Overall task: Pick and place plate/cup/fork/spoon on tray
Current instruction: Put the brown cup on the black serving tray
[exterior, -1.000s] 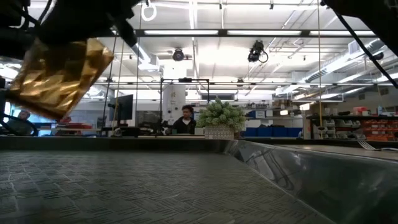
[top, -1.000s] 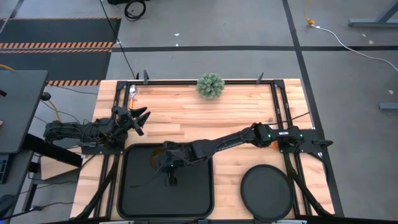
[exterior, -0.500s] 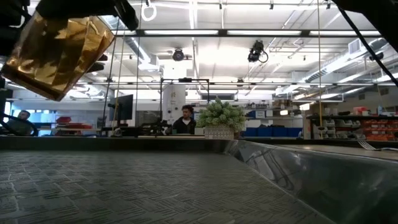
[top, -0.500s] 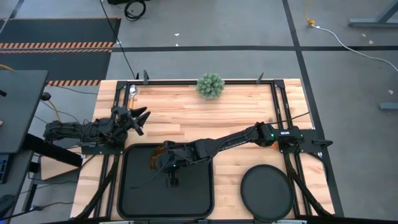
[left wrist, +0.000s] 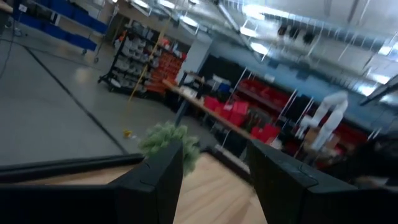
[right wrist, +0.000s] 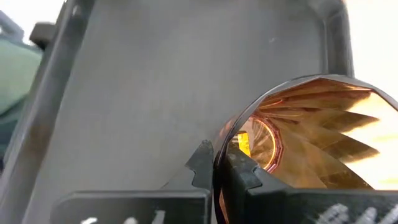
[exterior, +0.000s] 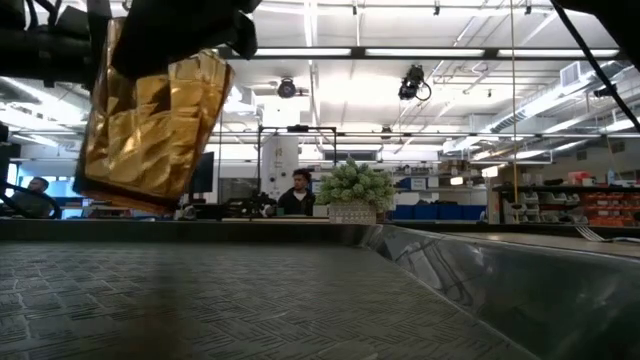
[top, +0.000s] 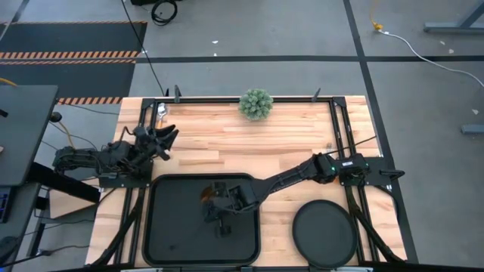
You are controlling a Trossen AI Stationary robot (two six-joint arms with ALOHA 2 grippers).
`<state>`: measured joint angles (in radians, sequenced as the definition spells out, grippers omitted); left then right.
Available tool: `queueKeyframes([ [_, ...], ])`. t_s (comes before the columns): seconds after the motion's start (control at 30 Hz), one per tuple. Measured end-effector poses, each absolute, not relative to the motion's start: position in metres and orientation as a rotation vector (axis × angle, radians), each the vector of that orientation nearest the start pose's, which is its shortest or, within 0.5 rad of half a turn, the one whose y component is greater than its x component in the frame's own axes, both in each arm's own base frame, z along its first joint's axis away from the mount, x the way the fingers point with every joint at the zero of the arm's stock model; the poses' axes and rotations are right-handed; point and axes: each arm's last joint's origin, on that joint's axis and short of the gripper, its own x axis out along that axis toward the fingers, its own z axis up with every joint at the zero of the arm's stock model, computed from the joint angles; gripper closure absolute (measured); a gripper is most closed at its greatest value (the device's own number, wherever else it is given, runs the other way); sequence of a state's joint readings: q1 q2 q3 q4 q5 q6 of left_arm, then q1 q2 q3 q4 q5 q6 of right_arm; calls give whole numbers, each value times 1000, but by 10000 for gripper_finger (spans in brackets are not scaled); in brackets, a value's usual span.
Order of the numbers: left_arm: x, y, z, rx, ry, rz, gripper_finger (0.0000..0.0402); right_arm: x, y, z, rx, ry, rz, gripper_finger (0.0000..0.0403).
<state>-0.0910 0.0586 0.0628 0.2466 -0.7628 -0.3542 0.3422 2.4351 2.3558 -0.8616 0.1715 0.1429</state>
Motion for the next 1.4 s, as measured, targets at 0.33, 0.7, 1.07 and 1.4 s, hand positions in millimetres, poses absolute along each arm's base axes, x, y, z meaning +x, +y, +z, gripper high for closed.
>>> queueKeyframes([
  [0.33, 89, 12, 199, -487, -332, 621, 218, 492, 162, 232, -91, 1007, -19, 386],
  [0.7, 92, 10, 172, -553, -95, 622, 218, 495, 153, 233, -77, 982, -116, 326],
  [1.07, 99, 8, 165, -530, 7, 580, 218, 494, 154, 242, -106, 927, -162, 238],
  [1.4, 106, 7, 155, -488, 130, 587, 218, 463, 169, 286, -174, 867, -268, 238],
])
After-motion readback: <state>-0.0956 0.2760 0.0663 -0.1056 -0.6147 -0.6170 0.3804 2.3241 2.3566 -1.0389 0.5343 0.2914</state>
